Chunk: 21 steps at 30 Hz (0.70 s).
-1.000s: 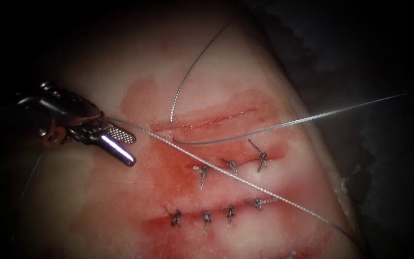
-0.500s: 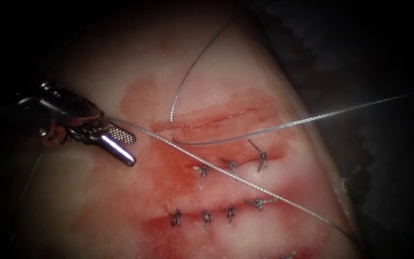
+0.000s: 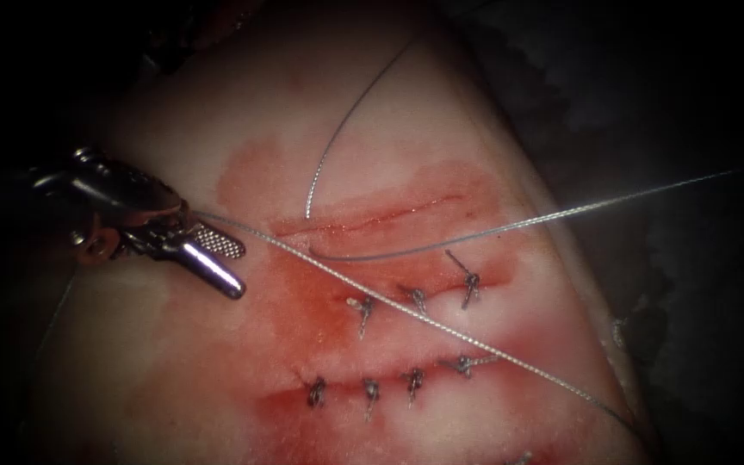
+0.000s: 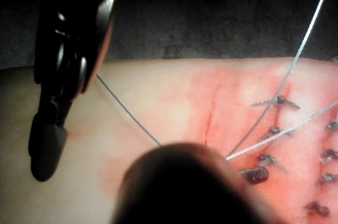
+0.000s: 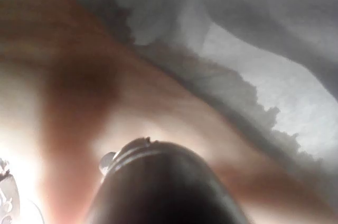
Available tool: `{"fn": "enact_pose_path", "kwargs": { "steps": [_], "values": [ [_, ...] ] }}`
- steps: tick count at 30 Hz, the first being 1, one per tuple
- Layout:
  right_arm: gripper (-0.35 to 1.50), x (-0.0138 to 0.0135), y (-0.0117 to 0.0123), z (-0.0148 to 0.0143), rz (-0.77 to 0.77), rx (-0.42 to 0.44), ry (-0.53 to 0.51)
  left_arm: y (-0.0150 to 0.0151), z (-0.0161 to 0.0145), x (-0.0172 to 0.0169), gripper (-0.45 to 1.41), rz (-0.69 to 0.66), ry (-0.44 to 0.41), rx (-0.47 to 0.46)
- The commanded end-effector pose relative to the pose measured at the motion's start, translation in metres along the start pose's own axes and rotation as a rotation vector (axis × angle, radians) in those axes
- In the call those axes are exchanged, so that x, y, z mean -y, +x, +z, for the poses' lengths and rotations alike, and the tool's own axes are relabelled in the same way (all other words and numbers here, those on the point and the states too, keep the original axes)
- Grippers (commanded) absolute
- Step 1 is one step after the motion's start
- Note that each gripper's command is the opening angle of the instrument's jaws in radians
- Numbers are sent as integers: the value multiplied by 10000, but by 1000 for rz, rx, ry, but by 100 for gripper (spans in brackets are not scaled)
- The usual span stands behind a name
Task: Wound Closure
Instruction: Pull the thread completely through the tissue using the right gripper, leaving a short tail at the top half of the tissue
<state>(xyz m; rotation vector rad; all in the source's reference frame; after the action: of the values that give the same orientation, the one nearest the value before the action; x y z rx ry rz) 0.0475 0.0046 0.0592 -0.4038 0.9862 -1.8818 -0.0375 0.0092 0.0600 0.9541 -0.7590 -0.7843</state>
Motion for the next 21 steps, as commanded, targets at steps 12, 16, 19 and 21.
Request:
{"fn": "enact_pose_path", "kwargs": {
  "steps": [12, 16, 19, 21],
  "values": [
    [41, 57, 78, -77, 124, -253, -53, -7, 5, -5, 63, 3, -2, 3],
    [36, 64, 105, -82, 134, -302, -13, -6, 6, -6, 63, -1, -3, 4],
    [29, 71, 136, -61, 178, -404, -1, -6, 6, -6, 63, -2, -3, 4],
    [27, 73, 141, -51, 180, -419, 6, -6, 6, -5, 63, -2, -3, 4]
  ]
}}
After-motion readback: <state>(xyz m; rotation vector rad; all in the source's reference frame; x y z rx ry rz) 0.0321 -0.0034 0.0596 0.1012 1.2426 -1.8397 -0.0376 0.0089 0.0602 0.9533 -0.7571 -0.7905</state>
